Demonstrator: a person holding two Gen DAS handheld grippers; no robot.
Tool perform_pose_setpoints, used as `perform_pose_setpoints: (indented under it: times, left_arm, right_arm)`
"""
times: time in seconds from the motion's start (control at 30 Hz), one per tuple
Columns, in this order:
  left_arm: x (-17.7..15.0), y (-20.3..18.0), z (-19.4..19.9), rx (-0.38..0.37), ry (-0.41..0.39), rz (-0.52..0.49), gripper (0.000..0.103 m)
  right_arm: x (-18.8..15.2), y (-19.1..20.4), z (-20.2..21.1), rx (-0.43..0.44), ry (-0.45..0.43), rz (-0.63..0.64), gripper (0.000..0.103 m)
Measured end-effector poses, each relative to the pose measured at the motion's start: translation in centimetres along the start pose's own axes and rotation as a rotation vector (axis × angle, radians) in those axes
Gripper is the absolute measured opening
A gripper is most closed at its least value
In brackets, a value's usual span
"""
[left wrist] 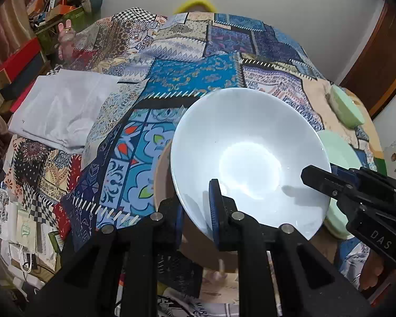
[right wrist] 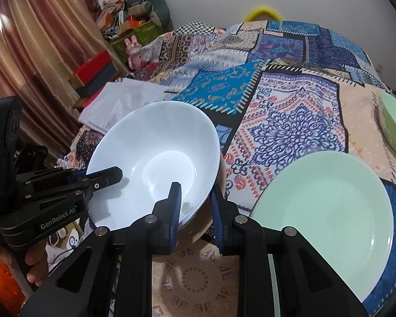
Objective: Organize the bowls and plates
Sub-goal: 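Lift the white spotted bowl and carry it over the pink bowl, then lower the white spotted bowl into the pink bowl and open both grippers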
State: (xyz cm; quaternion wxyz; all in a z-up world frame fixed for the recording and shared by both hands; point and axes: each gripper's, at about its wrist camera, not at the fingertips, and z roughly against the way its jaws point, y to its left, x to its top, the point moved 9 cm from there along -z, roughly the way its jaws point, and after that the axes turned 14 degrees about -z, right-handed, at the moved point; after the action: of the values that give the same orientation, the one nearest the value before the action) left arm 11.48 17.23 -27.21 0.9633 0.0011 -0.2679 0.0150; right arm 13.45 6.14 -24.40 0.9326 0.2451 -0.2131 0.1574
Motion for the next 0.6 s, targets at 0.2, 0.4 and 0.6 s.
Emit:
perform_pose_setpoints:
  times: [0.2,0.4,0.6]
  left_arm:
    - [-0.9,0.4,-0.6,0.001,0.022,0.008,0.017]
    - [-0.8,0.4,-0.9,0.011,0.029,-0.003,0.017]
    - [-0.7,0.5,-1.2,0.027,0.045,0.006,0.017]
  right_arm:
    - [-0.4,-0.3,-0.6,0.004,0.025,-0.011,0.02]
    - [-0.4,-0.3,-0.5,0.021,0.042,-0.018,0.021]
    - [0.2,-0.6,0.8,-0.005,-0.006,0.012,0.023]
